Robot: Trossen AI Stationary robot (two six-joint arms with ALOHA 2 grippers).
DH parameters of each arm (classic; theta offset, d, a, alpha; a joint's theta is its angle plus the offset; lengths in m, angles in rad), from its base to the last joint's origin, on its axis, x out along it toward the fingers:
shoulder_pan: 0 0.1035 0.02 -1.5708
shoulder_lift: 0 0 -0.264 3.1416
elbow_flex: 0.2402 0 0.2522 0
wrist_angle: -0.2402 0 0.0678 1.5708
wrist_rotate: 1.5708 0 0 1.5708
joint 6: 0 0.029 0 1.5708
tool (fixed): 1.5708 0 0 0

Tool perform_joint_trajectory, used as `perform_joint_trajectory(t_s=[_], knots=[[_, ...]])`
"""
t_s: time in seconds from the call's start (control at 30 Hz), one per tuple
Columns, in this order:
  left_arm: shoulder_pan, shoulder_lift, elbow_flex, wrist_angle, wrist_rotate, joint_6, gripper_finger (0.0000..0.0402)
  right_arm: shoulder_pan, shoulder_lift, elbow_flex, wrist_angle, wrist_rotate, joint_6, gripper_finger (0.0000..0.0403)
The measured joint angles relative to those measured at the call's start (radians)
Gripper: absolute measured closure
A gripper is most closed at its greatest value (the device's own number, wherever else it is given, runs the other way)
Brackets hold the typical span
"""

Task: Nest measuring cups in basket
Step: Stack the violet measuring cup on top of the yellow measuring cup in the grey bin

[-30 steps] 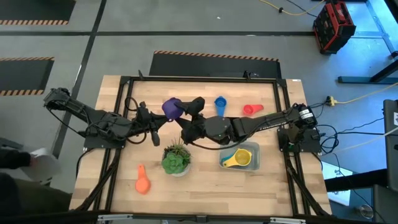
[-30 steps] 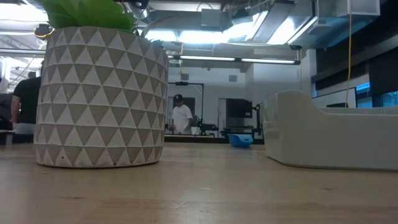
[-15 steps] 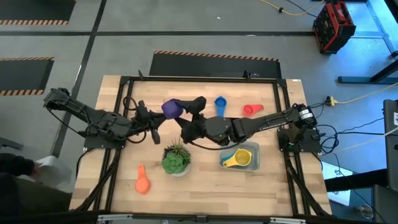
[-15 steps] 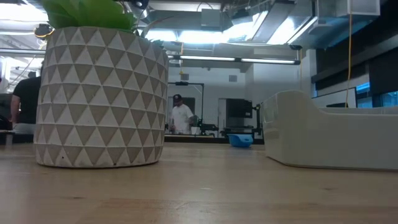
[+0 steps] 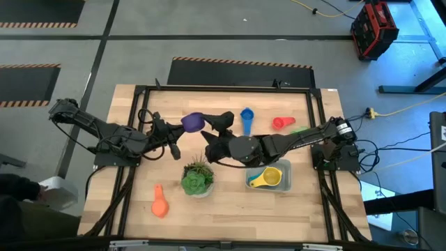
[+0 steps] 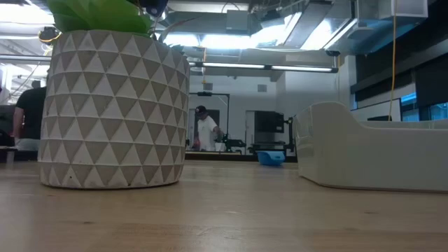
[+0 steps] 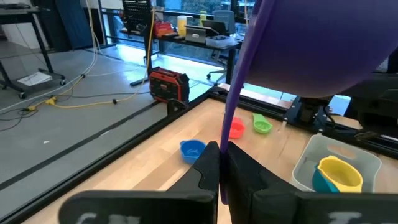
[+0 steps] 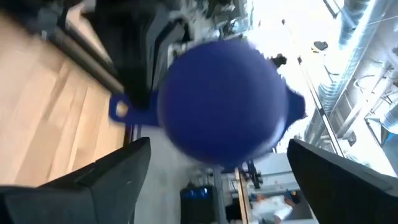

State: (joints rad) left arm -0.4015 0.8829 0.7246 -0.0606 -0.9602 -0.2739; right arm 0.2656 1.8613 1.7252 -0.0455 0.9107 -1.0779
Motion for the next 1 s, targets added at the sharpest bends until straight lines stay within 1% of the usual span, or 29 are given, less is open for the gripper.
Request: perform_joint_trajectory(t_s=[0.07,0.13,0.2,0.27,0.33,0.43,0.53,0.67,0.8,1.0], knots=[[0.000,0.000,0.000,-0.001,-0.007,0.000,0.0400,0.004,-0.020,0.000,-0.054,0.004,0.028,0.0024],[0.000,0.000,0.000,-0.003,-0.010,0.000,0.0400,0.009,-0.055,0.000,-0.138,-0.010,0.100,0.0024],[0.000,0.000,0.000,-0.002,-0.019,0.000,0.0400,0.014,-0.106,0.000,-0.244,-0.036,0.199,0.0024],[0.000,0.000,0.000,-0.002,-0.026,0.025,0.0400,0.014,-0.161,0.000,-0.362,-0.086,0.339,0.0024],[0.000,0.001,0.000,-0.001,-0.042,0.068,0.0400,0.006,-0.218,0.000,-0.485,-0.178,0.508,0.0024],[0.000,0.017,0.000,0.003,-0.100,0.129,0.0400,-0.025,-0.288,0.000,-0.646,-0.342,0.747,0.0024],[0.011,0.050,0.000,0.020,-0.147,0.214,0.0400,-0.068,-0.339,0.000,-0.760,-0.475,0.916,0.0024],[0.038,0.130,0.000,0.087,-0.152,0.324,0.0400,-0.128,-0.371,0.000,-0.834,-0.591,1.063,0.0024],[0.051,0.230,0.000,0.184,-0.152,0.482,0.0400,-0.197,-0.374,0.000,-0.874,-0.684,1.172,0.0024],[0.053,0.353,0.000,0.299,-0.154,0.672,0.0400,-0.297,-0.356,0.000,-0.875,-0.826,1.369,0.0024]])
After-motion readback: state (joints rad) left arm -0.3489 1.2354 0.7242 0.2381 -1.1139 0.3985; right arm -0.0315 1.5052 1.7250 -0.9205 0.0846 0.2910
